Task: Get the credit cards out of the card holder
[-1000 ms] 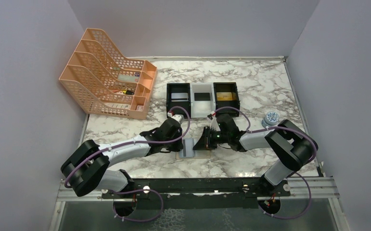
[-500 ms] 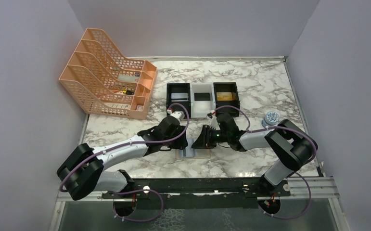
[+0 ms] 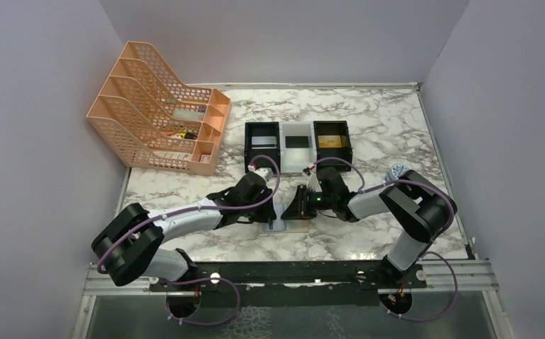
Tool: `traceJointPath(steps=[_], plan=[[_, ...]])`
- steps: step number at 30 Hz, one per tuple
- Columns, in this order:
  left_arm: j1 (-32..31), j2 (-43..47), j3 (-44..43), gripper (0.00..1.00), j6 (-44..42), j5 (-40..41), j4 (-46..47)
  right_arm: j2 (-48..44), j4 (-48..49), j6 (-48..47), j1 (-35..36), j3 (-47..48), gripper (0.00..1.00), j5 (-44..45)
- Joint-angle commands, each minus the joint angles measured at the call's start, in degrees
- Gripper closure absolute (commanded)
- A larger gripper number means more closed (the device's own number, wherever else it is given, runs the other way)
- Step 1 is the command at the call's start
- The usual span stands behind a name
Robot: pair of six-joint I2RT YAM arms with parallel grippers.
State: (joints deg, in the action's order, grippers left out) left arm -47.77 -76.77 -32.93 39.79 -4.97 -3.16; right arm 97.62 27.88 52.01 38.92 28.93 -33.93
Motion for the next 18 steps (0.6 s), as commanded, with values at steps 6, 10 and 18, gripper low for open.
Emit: traceJointPath(steps=[6, 10, 18], plan=[[-0.5, -1.7, 1.0, 0.74, -1.9, 1.2, -2.6, 1.5, 2.1, 0.8, -0.1, 1.0, 0.98, -1.1], [-0.5, -1.0, 1.3, 0.74, -2.0, 2.2, -3.3, -0.2, 0.0, 0.4, -0.1, 0.6, 0.99, 0.9], [-0.6, -0.4, 1.2, 0.74, -2.1, 2.9, -3.9, -2.5, -2.2, -0.9, -0.1, -1.1, 0.99, 2.7]])
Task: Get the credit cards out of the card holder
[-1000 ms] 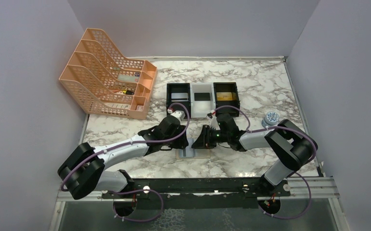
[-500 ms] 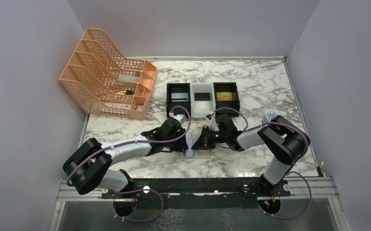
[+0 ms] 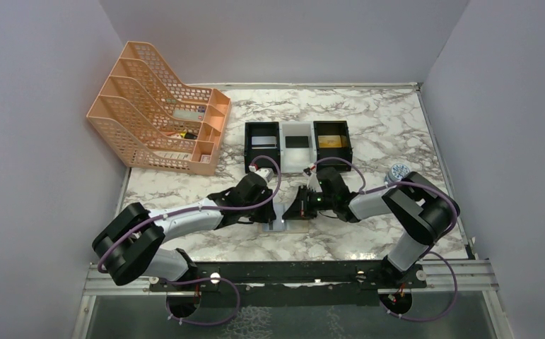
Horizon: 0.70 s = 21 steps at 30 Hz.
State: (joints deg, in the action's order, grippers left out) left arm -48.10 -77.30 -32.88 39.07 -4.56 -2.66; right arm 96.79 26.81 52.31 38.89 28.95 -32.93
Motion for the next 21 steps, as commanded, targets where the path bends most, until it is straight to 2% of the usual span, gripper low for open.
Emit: traceJointPath(steps=[1, 11, 17, 21], plan=[[-0.2, 0.3, 1.1, 0.74, -1.4, 2.4, -4.5, -1.7, -1.2, -1.2, 0.0, -1.1, 0.99, 1.7], [-0.4, 4.7, 0.2, 0.70, -1.4, 3.6, -5.4, -2.7, -2.3, -1.5, -0.1, -0.6, 0.99, 2.6], [-0.5, 1.0, -2.8, 0.74, -2.2, 2.2, -4.4, -1.9, -1.6, -1.2, 0.0, -0.3, 0.99, 1.7], [-0.5, 0.1, -1.7, 0.77, -2.1, 2.1, -3.5, -2.0, -2.3, -1.4, 0.0, -0.5, 0.99, 2.1]])
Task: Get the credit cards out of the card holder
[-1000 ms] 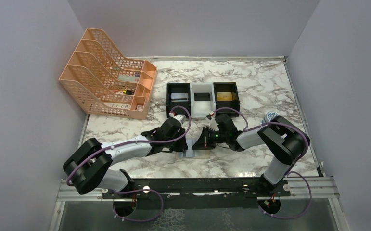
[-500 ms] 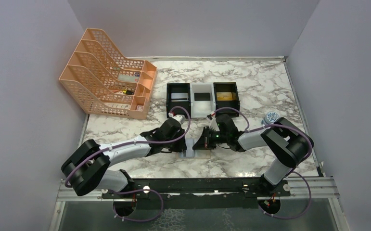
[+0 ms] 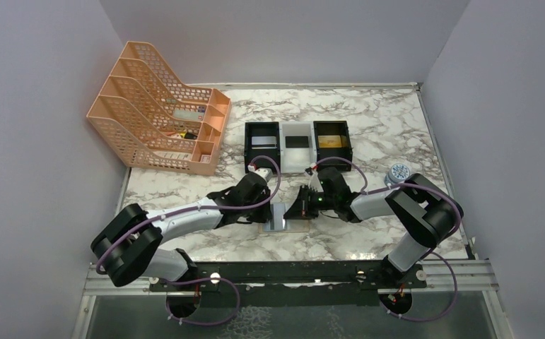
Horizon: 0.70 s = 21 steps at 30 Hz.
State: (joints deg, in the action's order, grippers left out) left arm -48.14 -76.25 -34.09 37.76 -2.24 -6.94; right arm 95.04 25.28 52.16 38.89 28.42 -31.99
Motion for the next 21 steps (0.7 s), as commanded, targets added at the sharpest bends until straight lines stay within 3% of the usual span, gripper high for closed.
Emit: traceJointPath(steps=[1, 6, 9, 21], plan=[[-0.4, -1.2, 0.0, 0.77, -0.8, -0.3, 1.2, -0.4, -0.8, -1.3, 0.0, -0.1, 0.99, 1.1], [-0.5, -1.9, 2.0, 0.83, -0.6, 0.0, 1.1, -1.1, -2.9, -2.6, -0.3, 0.1, 0.99, 1.5], [-0.6, -1.3, 3.2, 0.83, -0.9, -0.1, 1.4, -0.8, 1.3, -1.7, -1.3, -1.4, 0.98, -2.2], [-0.7, -0.6, 3.5, 0.83, -1.7, -0.7, 1.3, 3.7, 7.1, 2.2, -2.0, -1.1, 0.83, -4.9]])
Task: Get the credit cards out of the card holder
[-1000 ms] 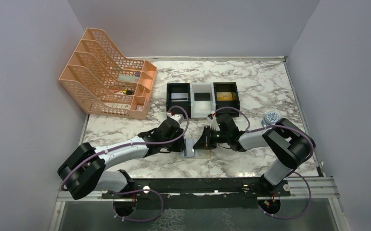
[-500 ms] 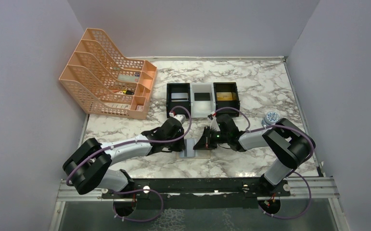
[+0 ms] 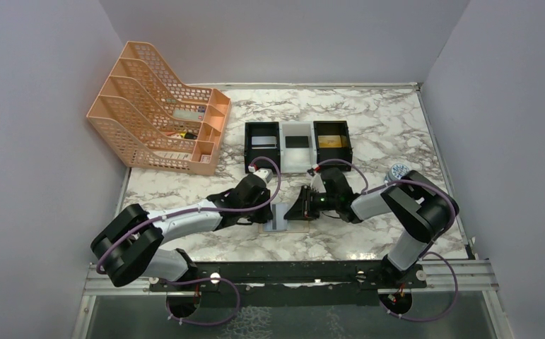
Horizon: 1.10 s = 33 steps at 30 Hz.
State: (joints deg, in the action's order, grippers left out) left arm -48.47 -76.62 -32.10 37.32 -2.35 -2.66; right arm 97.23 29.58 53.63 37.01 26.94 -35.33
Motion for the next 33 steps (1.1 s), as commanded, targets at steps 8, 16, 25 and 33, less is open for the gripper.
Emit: traceJointPath(steps=[8, 16, 25, 33], plan=[[-0.4, 0.2, 1.2, 0.84, -0.8, 0.8, -4.0, -0.4, 1.5, -0.6, -0.4, -0.6, 0.96, -0.3], [-0.4, 0.2, 0.9, 0.83, -0.9, 1.5, -4.9, -2.0, -0.7, -2.3, -1.6, -1.7, 0.97, -0.5], [-0.4, 1.0, 0.8, 0.83, -0.8, 1.8, -5.0, -1.9, -1.1, -2.8, -1.9, -1.0, 0.96, -1.8], [-0.4, 7.7, -2.3, 0.74, 0.7, 1.6, -5.3, -1.4, -3.7, -4.2, -1.9, -0.2, 0.93, -1.3]])
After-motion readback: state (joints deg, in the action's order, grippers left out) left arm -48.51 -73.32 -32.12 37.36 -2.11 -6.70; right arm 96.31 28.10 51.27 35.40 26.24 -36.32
